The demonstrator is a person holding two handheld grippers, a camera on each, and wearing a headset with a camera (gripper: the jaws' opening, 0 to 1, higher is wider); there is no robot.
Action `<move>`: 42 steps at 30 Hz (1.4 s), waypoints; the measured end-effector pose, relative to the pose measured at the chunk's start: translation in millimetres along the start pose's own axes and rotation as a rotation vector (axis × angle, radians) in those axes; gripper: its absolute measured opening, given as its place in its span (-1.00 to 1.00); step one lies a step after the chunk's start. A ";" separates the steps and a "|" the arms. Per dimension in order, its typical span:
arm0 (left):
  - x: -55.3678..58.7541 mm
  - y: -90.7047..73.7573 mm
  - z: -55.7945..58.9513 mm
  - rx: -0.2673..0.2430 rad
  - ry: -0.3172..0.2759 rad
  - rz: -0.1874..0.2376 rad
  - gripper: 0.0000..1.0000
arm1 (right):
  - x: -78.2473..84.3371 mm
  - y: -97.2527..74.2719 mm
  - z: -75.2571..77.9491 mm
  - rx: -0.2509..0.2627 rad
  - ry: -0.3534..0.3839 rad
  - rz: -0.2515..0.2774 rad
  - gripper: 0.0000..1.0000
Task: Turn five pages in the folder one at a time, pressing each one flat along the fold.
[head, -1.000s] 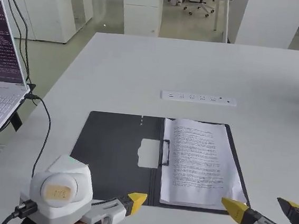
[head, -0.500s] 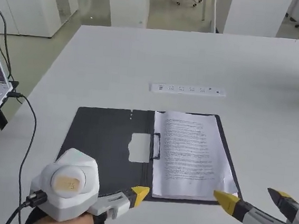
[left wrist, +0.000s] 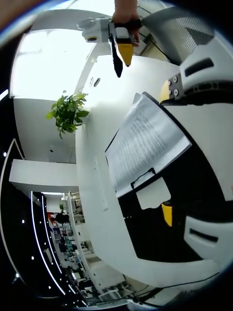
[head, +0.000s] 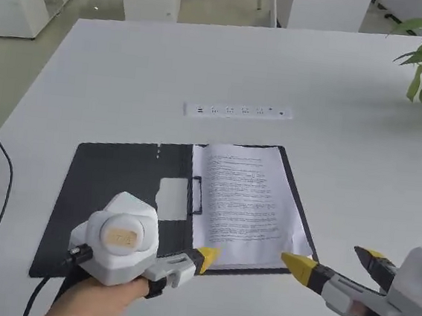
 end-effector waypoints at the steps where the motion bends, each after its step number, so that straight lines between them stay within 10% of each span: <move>1: -1.9 5.7 3.5 0.008 0.004 0.005 0.59 | 0.1 0.3 -0.1 0.000 0.000 0.000 0.81; 25: 9.9 103.6 55.3 0.125 0.095 -0.028 0.44 | 3.3 11.5 -1.8 -0.008 0.018 -0.002 0.73; 42: 28.4 131.8 67.4 0.097 0.164 -0.034 0.27 | 11.0 19.9 4.8 -0.005 0.051 -0.013 0.69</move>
Point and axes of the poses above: the centre of the closed fingertips' face, and the gripper's own axes: y roughly forward along the fingers, z roughly to its right, x roughly out of its underside, the point moved 1 cm from there along -y, roughly backward along the fingers, and after that the axes turned 9 degrees about -y, right-handed, at the moved point
